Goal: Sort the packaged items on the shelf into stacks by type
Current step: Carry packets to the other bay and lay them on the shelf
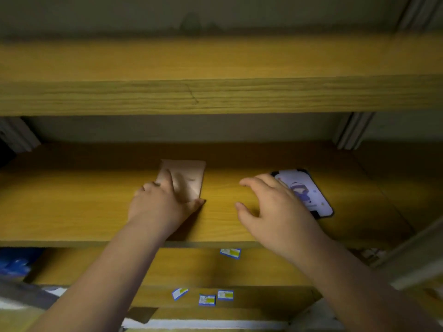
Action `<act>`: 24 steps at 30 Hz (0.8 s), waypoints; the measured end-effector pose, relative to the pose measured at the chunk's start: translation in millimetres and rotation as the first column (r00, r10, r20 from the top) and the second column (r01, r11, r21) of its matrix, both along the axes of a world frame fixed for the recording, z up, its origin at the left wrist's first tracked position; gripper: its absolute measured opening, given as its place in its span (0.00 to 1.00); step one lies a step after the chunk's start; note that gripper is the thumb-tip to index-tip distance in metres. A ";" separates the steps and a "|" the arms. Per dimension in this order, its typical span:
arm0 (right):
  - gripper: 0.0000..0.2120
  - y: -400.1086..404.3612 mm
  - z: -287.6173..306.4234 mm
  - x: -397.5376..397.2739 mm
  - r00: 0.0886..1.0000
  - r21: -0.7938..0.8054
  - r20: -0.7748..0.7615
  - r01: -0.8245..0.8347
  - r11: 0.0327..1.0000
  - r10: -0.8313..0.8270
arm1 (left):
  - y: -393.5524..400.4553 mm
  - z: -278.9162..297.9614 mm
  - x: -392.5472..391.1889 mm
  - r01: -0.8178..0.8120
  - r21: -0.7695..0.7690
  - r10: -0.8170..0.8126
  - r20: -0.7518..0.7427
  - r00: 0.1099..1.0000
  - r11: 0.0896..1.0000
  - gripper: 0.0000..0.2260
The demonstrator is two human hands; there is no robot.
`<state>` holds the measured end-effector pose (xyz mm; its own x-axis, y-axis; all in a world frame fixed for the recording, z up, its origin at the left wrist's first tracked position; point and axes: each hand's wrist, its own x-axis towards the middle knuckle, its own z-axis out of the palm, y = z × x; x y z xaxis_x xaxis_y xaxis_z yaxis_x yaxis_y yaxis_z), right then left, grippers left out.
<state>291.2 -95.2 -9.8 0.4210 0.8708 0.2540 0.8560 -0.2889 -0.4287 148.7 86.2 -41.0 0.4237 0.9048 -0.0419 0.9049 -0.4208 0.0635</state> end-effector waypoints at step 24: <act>0.40 -27.9 -30.7 44.0 0.771 -0.364 0.252 0.636 0.681 -0.585 | -17.1 9.3 -35.9 0.614 -0.604 0.423 0.796 0.432 0.509 0.11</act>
